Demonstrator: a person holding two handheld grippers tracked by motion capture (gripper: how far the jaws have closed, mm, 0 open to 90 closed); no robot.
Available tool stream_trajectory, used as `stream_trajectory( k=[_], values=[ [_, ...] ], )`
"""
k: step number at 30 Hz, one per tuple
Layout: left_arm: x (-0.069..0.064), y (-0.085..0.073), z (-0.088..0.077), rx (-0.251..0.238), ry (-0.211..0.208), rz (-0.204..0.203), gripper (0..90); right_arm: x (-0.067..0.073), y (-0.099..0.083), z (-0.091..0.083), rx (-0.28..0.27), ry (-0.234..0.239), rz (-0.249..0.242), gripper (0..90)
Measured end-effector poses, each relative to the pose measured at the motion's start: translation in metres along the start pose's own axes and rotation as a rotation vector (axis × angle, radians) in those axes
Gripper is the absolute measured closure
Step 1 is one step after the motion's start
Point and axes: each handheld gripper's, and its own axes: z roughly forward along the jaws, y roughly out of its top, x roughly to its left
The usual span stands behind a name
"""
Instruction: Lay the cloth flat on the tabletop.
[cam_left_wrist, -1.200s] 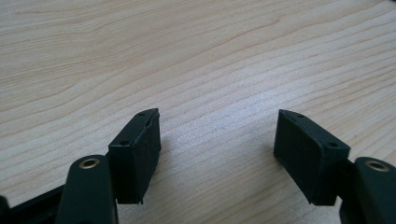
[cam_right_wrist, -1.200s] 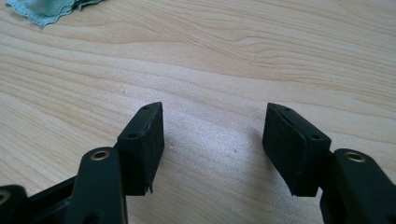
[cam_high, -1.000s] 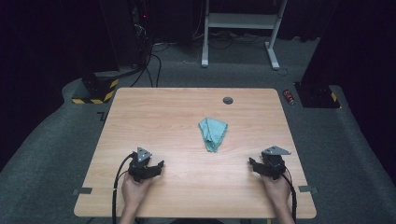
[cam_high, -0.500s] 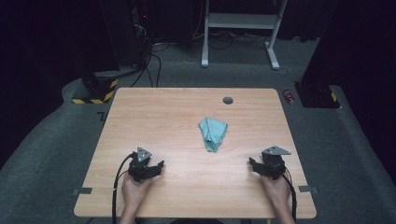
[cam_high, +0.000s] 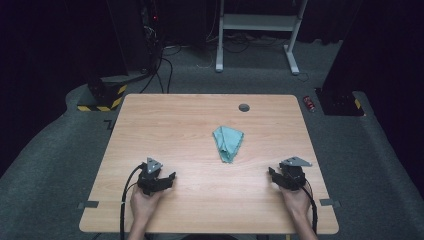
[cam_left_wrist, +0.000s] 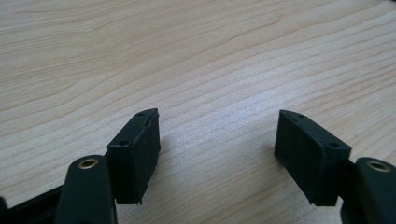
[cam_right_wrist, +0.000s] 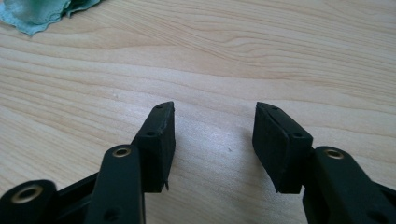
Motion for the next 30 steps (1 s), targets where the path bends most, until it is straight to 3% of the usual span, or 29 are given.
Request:
stream_trajectory(
  k=[5,14,30],
  values=[
    [0.0,0.0,0.0,0.001,0.0,0.0,31.4,0.008,0.002,-0.001,-0.017,0.008,-0.036,53.8],
    [0.0,0.0,0.0,0.0,-0.001,0.0,31.2,0.023,0.012,0.007,-0.013,0.073,-0.074,54.1],
    [0.0,0.0,0.0,0.0,-0.001,0.001,31.1,0.04,0.033,0.017,-0.026,0.147,-0.096,53.8]
  ],
)
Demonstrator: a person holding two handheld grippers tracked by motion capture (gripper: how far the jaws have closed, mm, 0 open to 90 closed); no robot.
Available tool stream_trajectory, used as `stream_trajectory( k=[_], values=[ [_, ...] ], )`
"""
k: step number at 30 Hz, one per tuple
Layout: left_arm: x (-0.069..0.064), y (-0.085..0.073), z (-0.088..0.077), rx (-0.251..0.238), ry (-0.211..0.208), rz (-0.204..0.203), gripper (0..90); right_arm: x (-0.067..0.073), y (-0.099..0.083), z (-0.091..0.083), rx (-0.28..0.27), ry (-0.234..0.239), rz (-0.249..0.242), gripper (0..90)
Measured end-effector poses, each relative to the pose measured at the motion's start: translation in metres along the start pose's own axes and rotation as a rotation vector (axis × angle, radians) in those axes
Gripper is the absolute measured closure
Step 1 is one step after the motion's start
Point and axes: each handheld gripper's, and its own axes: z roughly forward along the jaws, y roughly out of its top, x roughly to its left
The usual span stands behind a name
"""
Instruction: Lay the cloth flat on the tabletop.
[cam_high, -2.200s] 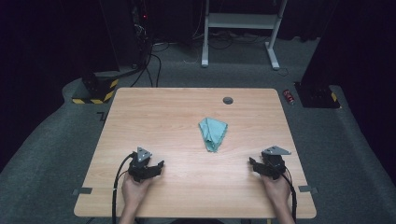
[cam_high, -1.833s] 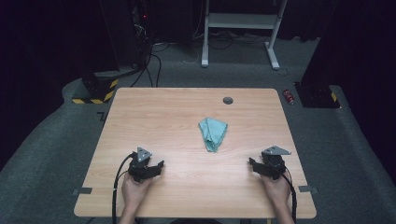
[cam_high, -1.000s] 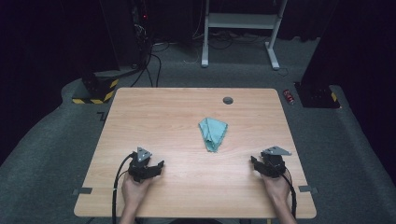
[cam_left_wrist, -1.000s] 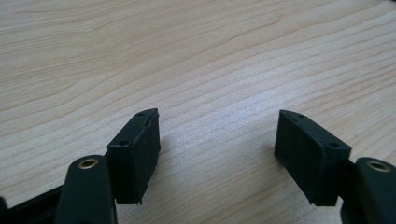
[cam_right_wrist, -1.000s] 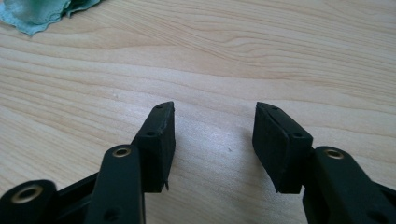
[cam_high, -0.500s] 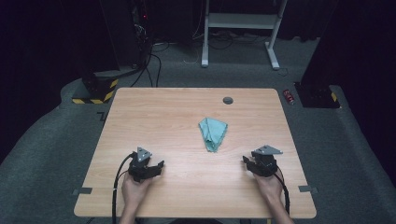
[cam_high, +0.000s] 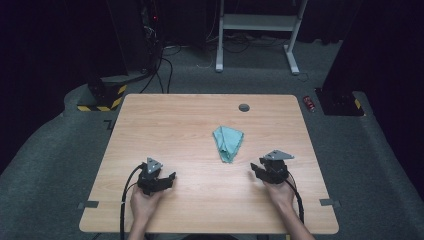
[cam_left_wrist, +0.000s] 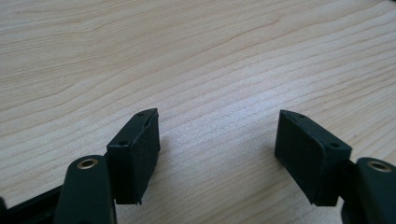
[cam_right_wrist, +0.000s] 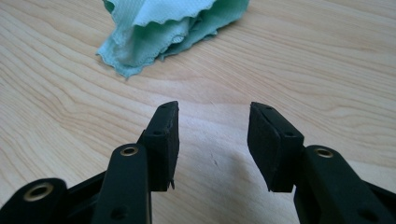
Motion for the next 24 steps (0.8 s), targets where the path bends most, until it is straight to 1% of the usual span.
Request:
stream_trajectory(
  k=[1,4,5,11,12,14,18,19,24],
  values=[
    [0.0,0.0,0.0,0.0,0.0,0.0,31.1,0.001,0.001,0.0,-0.007,0.003,0.004,54.0],
    [0.0,0.0,0.0,0.0,0.0,0.0,31.0,0.002,0.005,0.003,0.002,0.011,-0.004,55.0],
    [0.0,0.0,0.0,0.0,0.0,0.001,31.0,0.002,0.007,0.004,0.004,0.014,0.001,55.1],
    [0.0,0.0,0.0,0.0,0.0,0.0,30.9,0.005,0.019,0.01,0.006,0.036,-0.004,54.7],
    [0.0,0.0,0.0,-0.001,0.0,-0.001,30.9,0.006,0.02,0.011,0.007,0.04,0.0,54.5],
    [0.0,0.0,0.0,0.0,0.001,0.001,30.9,0.007,0.025,0.015,0.007,0.052,-0.009,53.5],
    [0.0,0.0,0.0,-0.001,0.001,0.0,30.9,0.008,0.03,0.018,0.007,0.063,-0.009,52.6],
    [0.0,0.0,0.0,0.0,0.0,0.001,30.9,0.008,0.032,0.019,0.01,0.066,-0.002,52.3],
    [0.0,0.0,0.0,-0.001,0.0,-0.001,30.9,0.01,0.042,0.024,-0.005,0.083,0.001,50.2]
  ],
)
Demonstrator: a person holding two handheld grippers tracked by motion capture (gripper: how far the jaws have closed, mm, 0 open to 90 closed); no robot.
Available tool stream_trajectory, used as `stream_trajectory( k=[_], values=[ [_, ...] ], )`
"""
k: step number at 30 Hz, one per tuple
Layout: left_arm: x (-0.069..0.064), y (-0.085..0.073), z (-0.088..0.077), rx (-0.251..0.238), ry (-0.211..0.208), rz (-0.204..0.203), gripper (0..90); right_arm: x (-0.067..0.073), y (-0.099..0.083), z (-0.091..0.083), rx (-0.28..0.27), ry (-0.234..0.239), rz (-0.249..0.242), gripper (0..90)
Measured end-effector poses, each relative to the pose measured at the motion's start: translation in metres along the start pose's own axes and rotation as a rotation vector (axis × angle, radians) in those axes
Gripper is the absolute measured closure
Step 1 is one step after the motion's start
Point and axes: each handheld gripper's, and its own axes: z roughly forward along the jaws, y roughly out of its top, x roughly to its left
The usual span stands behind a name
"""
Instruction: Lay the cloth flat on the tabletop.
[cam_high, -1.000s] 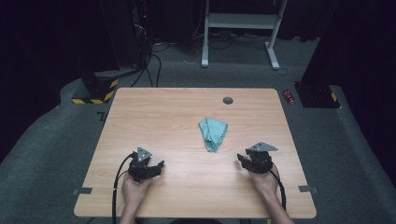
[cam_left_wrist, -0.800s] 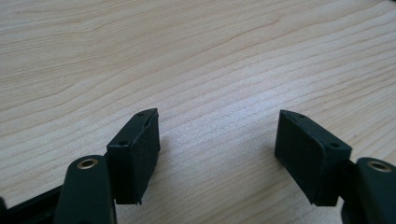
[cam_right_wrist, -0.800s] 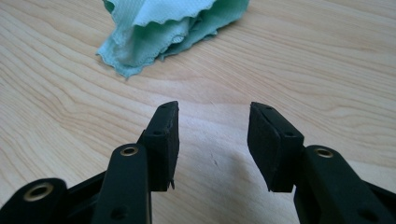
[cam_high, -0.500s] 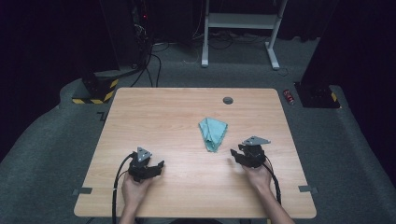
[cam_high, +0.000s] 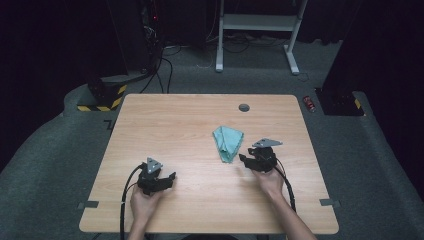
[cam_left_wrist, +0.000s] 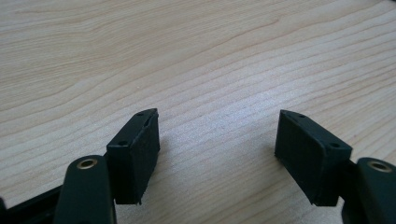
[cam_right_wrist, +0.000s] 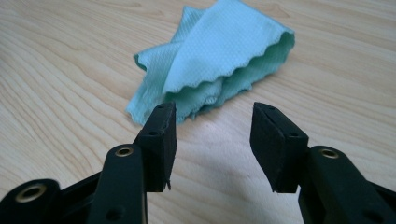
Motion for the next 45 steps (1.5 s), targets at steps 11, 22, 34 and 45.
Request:
stream_trajectory(
  k=[11,22,34,45],
  values=[
    [0.0,0.0,0.0,0.0,-0.001,0.0,30.8,0.001,0.015,0.015,-0.018,0.011,0.018,44.9],
    [0.0,0.0,0.0,0.001,-0.002,0.002,30.7,0.006,0.025,0.036,0.009,0.017,0.032,43.5],
    [0.0,0.0,0.0,0.001,-0.002,0.003,30.6,0.006,0.019,0.052,0.067,0.006,0.028,57.5],
    [0.0,0.0,0.0,0.0,-0.002,0.0,30.7,0.012,0.019,0.053,0.085,0.028,-0.037,86.8]
  ],
)
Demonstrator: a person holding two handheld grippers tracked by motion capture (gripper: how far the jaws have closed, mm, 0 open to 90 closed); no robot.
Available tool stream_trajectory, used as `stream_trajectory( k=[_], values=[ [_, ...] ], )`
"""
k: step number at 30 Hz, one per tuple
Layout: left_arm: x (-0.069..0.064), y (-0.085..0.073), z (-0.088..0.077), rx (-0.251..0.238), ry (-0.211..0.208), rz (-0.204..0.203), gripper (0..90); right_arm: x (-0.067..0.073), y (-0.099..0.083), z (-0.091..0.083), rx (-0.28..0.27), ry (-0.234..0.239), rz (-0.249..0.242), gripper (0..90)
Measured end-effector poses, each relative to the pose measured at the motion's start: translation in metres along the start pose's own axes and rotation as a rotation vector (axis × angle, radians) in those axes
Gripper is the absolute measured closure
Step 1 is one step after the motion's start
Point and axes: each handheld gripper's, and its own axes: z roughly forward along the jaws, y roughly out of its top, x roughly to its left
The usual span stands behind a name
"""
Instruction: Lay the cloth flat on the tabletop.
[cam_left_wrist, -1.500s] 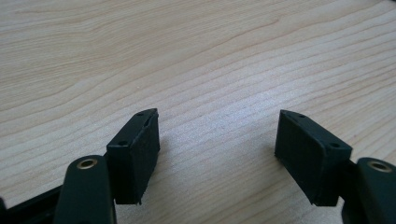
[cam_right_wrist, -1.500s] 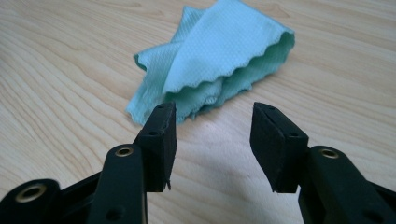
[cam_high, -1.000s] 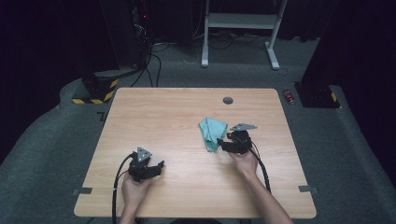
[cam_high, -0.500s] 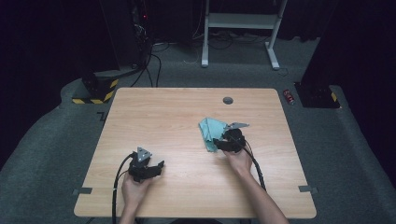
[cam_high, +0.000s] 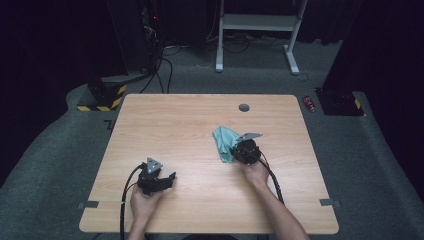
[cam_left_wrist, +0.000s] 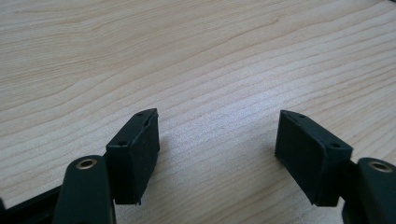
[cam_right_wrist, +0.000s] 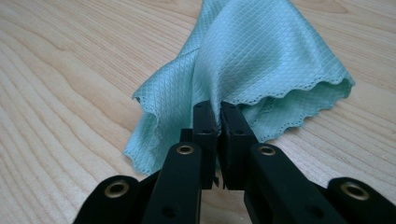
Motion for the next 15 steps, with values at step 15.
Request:
stream_trajectory(
  k=[15],
  values=[
    [0.0,0.0,0.0,0.0,-0.001,0.001,30.6,0.019,-0.002,-0.011,-0.022,0.048,-0.055,87.4]
  ],
)
